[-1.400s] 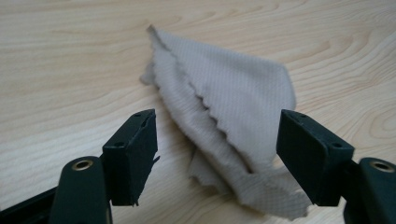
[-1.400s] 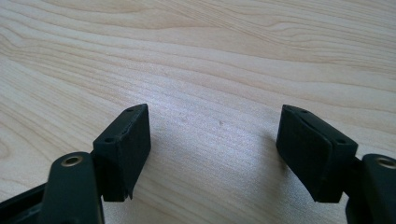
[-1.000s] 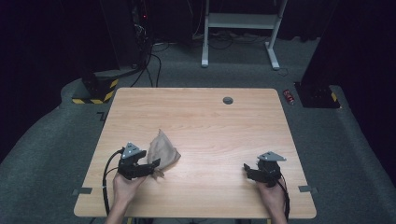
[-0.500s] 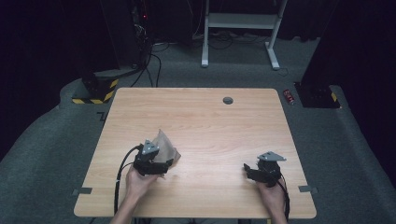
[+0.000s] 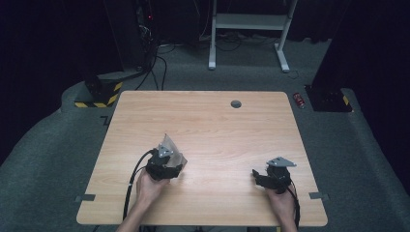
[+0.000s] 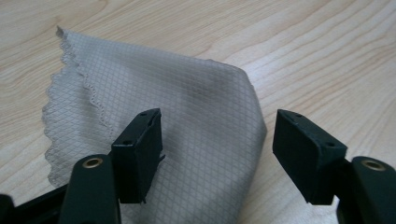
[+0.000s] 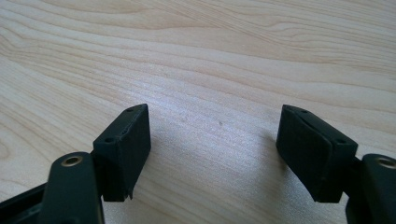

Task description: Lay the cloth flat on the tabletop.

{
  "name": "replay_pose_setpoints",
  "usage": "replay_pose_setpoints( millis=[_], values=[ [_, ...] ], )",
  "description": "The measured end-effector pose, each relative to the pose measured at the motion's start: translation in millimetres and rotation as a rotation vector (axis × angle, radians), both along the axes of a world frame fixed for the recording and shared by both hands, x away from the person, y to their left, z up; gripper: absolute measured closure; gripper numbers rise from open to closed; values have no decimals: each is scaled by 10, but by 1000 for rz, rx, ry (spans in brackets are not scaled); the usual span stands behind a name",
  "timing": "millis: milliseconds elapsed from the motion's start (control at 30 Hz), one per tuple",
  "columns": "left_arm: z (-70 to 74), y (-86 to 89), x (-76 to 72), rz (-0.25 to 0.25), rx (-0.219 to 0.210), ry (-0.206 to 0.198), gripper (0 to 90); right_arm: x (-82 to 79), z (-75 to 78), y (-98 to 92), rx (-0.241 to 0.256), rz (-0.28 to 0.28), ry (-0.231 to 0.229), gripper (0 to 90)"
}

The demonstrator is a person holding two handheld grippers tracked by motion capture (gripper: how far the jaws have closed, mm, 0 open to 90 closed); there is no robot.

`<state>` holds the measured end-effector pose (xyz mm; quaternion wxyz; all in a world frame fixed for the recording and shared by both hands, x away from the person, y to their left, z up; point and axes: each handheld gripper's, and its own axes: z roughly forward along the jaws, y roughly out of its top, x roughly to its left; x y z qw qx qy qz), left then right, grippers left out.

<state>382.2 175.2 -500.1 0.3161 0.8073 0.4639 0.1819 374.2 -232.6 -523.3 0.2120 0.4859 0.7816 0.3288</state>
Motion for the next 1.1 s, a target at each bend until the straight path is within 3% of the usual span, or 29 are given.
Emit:
replay_pose_setpoints(
  millis=[133,233,400,733,900,1100],
  values=[
    [-27,9,31,17,10,5,380,0,0,0,0,0,0,260],
    [-59,-2,53,17,51,6,398,0,0,0,0,0,0,260],
    [-77,8,79,31,57,17,468,2,0,-1,-2,2,-2,260],
    [-68,87,113,60,34,27,660,2,0,1,0,-1,-1,260],
    [-49,100,112,48,12,19,797,2,0,1,0,-1,-1,260],
    [74,54,83,17,-25,6,831,1,0,1,0,-1,-1,260]
  ],
)
